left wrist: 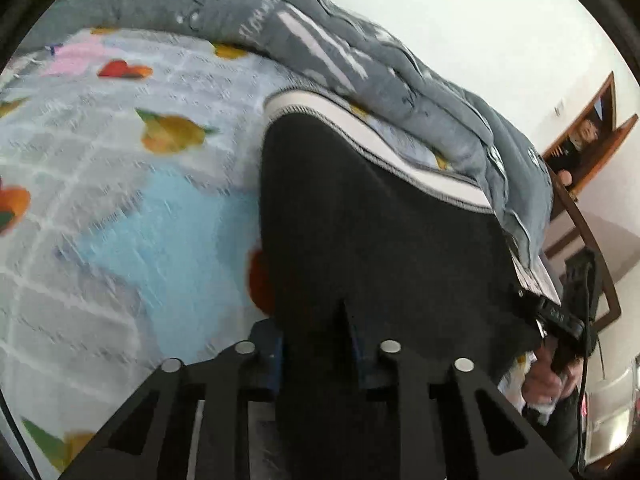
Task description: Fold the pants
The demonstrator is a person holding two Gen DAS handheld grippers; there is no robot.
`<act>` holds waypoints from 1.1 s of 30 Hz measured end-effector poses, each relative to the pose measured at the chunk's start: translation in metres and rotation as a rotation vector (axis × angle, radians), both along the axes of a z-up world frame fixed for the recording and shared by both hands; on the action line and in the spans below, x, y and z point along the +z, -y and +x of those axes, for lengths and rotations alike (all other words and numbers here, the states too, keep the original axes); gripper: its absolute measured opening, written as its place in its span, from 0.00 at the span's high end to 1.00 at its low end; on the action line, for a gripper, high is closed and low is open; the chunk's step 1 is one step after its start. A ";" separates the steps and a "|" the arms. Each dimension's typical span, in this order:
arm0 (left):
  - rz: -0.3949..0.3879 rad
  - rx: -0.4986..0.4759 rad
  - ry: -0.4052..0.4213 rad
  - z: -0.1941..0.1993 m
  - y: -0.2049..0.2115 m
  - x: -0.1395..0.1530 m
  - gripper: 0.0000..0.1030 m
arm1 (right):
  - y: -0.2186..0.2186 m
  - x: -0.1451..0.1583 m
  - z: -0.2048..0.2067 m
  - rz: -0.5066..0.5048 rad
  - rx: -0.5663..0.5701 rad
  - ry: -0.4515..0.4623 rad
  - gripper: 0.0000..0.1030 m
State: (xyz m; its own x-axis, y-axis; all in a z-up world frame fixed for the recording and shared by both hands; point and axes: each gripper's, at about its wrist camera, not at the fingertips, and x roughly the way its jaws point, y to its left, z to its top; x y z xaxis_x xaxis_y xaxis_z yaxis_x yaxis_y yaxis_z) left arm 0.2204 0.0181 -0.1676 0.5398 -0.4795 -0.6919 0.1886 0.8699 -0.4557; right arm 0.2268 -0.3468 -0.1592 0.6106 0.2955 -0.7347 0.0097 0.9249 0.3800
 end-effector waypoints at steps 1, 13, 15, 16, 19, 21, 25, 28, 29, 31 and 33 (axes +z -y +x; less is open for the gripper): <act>0.002 0.014 0.008 0.006 -0.005 0.003 0.79 | -0.005 0.000 0.005 -0.001 0.004 0.001 0.49; 0.139 0.157 0.036 0.040 -0.058 0.021 0.42 | -0.030 0.017 0.020 -0.035 0.027 -0.008 0.46; 0.139 0.153 0.042 0.032 -0.060 0.022 0.42 | -0.033 0.017 0.003 -0.016 0.051 -0.019 0.46; 0.145 0.149 0.040 0.028 -0.058 0.022 0.42 | -0.036 0.015 -0.002 -0.001 0.071 -0.026 0.46; 0.165 0.137 0.046 0.025 -0.049 0.025 0.42 | -0.057 0.005 -0.008 0.001 0.114 -0.051 0.51; 0.168 0.130 0.051 0.022 -0.043 0.030 0.42 | -0.068 0.000 -0.005 -0.052 0.094 -0.034 0.69; 0.204 0.124 0.110 0.006 -0.038 0.049 0.42 | -0.044 0.031 -0.025 0.018 0.085 0.111 0.85; 0.222 0.118 0.152 -0.002 -0.038 0.061 0.42 | -0.030 0.027 -0.024 -0.030 0.040 0.081 0.85; 0.219 0.108 0.156 0.000 -0.036 0.063 0.42 | -0.031 0.017 -0.019 -0.061 0.037 0.042 0.82; 0.218 0.108 0.166 0.006 -0.031 0.066 0.42 | -0.035 -0.009 -0.011 -0.112 0.071 -0.061 0.72; 0.222 0.099 0.170 0.014 -0.024 0.067 0.42 | -0.035 -0.001 -0.016 -0.156 0.095 -0.029 0.70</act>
State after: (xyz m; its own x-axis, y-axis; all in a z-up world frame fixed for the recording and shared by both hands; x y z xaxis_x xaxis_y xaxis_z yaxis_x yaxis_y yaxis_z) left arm 0.2344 0.0418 -0.1004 0.6933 -0.2656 -0.6699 0.1550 0.9628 -0.2213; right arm 0.2112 -0.3114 -0.1604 0.5634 0.2324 -0.7928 -0.0720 0.9698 0.2332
